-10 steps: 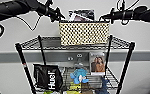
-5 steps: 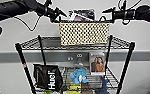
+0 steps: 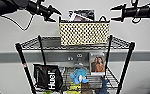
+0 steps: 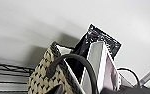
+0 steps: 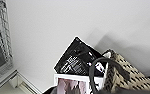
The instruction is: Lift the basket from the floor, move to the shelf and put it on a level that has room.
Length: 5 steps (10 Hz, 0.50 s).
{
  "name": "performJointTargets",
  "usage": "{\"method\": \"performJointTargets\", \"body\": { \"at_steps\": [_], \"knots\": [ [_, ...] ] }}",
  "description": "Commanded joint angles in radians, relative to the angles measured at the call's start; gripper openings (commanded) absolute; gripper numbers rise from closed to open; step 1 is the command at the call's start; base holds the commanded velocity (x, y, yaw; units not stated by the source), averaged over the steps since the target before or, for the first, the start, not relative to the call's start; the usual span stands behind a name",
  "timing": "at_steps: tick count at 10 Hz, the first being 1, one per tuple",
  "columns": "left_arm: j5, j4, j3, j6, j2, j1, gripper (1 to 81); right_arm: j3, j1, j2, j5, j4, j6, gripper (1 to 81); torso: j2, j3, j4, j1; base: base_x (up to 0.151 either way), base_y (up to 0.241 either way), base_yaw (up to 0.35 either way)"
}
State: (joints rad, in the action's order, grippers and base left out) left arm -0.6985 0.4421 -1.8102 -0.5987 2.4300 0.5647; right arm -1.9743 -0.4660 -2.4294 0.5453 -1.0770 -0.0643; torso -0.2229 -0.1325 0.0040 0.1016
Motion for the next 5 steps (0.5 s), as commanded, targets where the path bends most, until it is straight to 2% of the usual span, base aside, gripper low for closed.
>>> {"method": "performJointTargets", "body": {
  "at_steps": [1,5],
  "knots": [
    [0.010,0.017,0.116,-0.003,-0.072,0.188,81.1,0.141,-0.170,0.095,-0.004,-0.035,-0.005,81.1,0.000,0.000,0.000,0.000,0.000,0.000,0.000],
    [0.010,0.020,0.325,-0.009,-0.273,0.198,81.1,0.374,-0.179,0.282,-0.039,-0.035,-0.014,81.1,0.000,0.000,0.000,0.000,0.000,0.000,0.000]
  ]
}}
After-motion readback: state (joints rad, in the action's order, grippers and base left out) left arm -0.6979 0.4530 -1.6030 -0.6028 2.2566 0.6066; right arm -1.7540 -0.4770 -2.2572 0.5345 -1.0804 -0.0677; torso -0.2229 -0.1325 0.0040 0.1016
